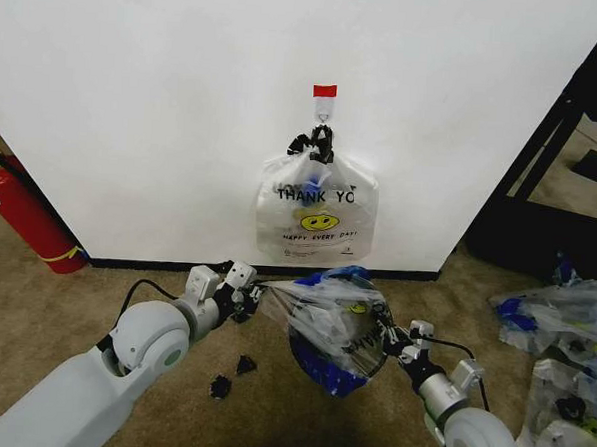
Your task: Pick up the garbage bag from the wall and place it over the trash bin.
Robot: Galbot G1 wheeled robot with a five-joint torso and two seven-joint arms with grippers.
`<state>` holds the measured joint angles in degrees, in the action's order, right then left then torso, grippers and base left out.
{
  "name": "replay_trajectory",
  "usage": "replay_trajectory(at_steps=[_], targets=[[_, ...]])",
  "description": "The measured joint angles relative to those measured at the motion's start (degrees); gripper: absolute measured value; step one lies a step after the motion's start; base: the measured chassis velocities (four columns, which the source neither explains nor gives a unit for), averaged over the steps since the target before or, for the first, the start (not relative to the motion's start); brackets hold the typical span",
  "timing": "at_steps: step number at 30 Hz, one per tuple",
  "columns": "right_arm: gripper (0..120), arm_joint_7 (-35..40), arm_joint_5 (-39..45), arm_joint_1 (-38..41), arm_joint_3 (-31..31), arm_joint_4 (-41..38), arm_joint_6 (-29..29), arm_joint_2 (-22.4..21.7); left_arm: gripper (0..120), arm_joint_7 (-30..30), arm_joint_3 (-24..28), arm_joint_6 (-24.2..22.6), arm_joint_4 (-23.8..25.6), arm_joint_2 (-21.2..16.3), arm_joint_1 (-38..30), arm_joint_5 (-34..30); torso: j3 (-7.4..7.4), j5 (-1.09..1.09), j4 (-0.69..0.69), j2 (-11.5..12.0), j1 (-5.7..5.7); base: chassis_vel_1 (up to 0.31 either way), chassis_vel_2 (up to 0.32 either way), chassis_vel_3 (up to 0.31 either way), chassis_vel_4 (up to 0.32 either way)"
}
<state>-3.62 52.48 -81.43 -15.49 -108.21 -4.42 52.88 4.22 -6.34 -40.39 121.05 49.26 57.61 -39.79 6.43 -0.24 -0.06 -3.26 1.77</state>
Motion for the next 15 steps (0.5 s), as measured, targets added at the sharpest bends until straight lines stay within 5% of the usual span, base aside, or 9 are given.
replay_trajectory(at_steps=[6, 15], targets=[[0, 0.43, -0.85, 0.64, 0.52, 0.59, -0.77, 1.22, 12, -0.29, 0.48, 0.81, 2.56, 0.16, 1.99, 0.20, 0.00, 0.01, 0.01, 0.00, 0.00, 0.000, 0.000, 0.000, 0.000], [0, 6.48, -1.84, 1.57, 0.27, 2.40, 0.32, 1.33, 48, -7.81, 0.32, 4.07, 3.30, -1.10, 3.53, 9.70, 0.00, 0.01, 0.00, 0.00, 0.00, 0.000, 0.000, 0.000, 0.000]])
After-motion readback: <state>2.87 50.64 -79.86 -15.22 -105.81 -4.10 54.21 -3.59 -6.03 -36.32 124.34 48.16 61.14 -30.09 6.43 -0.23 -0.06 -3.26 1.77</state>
